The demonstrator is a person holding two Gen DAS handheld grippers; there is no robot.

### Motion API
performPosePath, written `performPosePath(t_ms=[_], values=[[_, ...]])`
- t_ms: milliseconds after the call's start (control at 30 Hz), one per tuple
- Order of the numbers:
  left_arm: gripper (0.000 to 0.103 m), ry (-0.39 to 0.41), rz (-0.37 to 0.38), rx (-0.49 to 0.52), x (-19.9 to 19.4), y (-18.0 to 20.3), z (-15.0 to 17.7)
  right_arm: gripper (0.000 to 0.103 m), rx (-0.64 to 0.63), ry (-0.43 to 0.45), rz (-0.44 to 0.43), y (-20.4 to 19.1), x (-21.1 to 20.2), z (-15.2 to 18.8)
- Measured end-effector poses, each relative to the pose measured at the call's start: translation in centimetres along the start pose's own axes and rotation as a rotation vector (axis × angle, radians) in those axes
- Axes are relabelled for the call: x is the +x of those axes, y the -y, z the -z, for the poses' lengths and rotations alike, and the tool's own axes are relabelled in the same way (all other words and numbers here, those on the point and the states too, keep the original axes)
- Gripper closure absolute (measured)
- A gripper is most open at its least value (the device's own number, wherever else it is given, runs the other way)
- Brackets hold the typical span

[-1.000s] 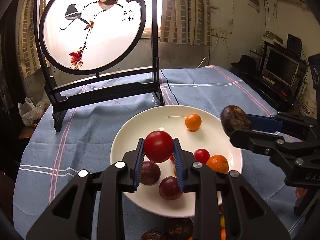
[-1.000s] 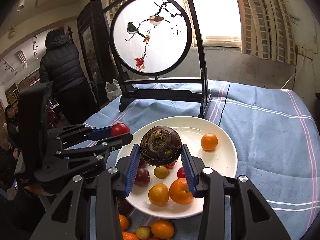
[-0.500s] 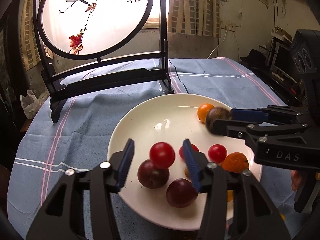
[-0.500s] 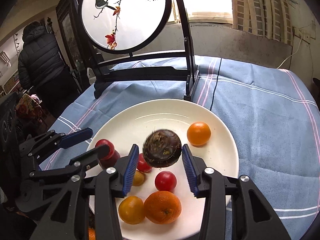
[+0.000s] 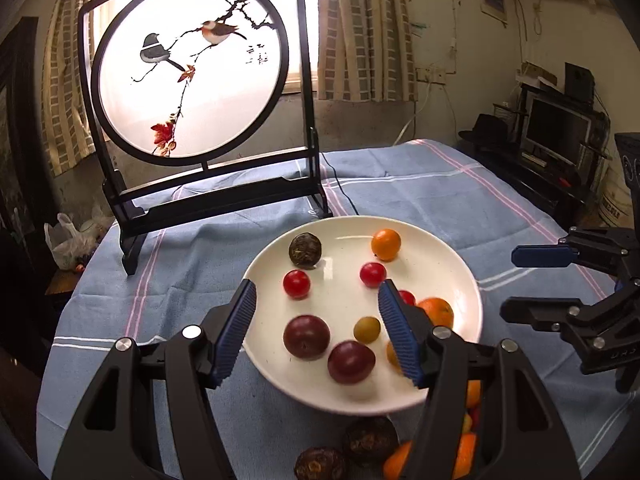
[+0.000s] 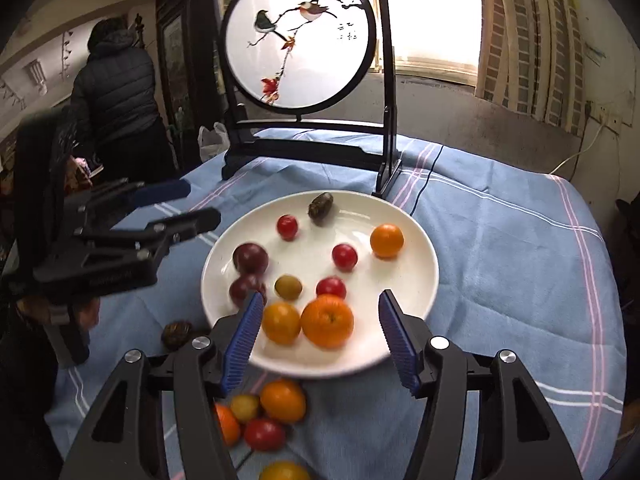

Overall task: Organize fruits
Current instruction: 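Grasp a yellow lemon with the right tool while the left grasps an orange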

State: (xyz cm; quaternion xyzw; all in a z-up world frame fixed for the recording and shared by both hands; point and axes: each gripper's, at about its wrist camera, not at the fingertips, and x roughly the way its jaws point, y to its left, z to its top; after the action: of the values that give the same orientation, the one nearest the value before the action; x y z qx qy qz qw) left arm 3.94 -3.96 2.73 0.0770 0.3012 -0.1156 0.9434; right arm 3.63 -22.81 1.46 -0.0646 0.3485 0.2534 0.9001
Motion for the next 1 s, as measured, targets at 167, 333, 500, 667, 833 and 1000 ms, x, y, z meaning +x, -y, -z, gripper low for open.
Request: performPosePath(t_ms=[167, 333, 500, 667, 833, 1000], values=[[0.04, -0.04, 0.083, 0.07, -3.8, 2.2, 3.8, 0.041, -0.085, -0.103, -0.001, -1.7, -2.5, 6.3], [0.04, -0.137, 0.178, 0.12, -5.5, 5.8, 8.6, 0.041, -0.094, -0.189, 0.012, -2.3, -1.5, 10.2], [0.04, -0.218, 0.224, 0.138, -4.9, 9.0, 11.5, 0.064, -0.107, -0.239, -0.008, -2.9, 0.1, 11.0], [0.04, -0.267, 0.18, 0.095, -2.4, 9.7, 12.0, 0.068, -0.112, -0.22, -0.011, -3.4, -0.2, 11.1], [0.052, -0.289, 0.159, 0.054, -0.6, 9.9, 11.9, 0.067, -0.06, -0.182, -0.022, -2.2, -1.6, 11.5], [0.06, -0.274, 0.104, 0.095, 0.2, 10.9, 11.2, 0.067, -0.037, -0.173, -0.016, -1.4, -1.8, 11.9]])
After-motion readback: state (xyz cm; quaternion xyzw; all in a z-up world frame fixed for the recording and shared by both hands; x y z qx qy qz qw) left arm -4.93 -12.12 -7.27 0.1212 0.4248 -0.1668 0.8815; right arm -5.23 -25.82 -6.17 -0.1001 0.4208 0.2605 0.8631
